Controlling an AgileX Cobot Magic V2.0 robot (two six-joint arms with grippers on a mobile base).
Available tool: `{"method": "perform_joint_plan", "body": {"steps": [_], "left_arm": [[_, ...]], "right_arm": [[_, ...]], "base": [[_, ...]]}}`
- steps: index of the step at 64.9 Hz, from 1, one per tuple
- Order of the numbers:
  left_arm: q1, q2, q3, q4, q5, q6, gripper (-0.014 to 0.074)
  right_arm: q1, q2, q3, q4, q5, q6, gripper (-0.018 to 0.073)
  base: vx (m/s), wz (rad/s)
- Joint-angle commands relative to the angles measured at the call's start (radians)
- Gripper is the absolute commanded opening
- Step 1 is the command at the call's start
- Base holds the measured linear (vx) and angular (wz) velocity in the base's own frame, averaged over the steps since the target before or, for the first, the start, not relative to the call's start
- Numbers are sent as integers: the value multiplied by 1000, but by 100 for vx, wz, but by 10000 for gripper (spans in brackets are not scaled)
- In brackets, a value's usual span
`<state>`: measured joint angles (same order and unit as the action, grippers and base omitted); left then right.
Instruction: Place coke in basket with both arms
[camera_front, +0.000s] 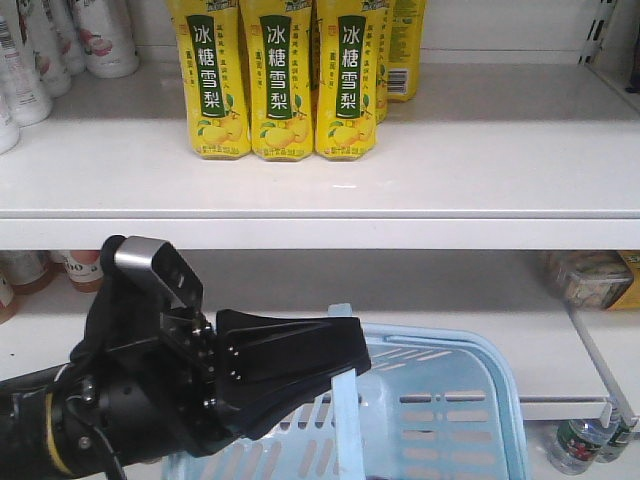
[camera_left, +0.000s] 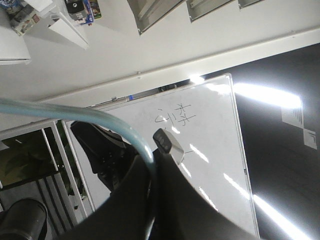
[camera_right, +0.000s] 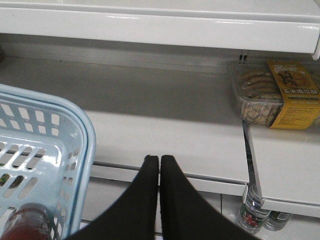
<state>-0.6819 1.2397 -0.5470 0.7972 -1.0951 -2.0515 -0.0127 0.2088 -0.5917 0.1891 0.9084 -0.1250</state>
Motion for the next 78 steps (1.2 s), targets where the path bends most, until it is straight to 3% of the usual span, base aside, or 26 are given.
{"method": "perform_joint_plan", "body": {"steps": [1,20,31,48,62,78], "left_arm": [[-3,-87,-8,-102,-91,12,-6],[-3,-306,154,-140,179,30,-6],[-2,-439,194,-191,283,195,-6],[-2,-600,212,-258,462,349,-6],[-2,-679,212,-259,681,432,-6],[-2,-731,212,-254,881,669,-6]], "right_arm": [[-5,12,-30,3,-59,3,-5],[-5,12,-30,3,-59,3,-5],[-5,12,-30,3,-59,-1,-5],[-5,12,-30,3,-59,-1,-5],[-5,12,-30,3,-59,-1,-5],[-5,12,-30,3,-58,-1,-5]], "base": [[0,0],[0,0],[0,0],[0,0],[0,0],[0,0]]}}
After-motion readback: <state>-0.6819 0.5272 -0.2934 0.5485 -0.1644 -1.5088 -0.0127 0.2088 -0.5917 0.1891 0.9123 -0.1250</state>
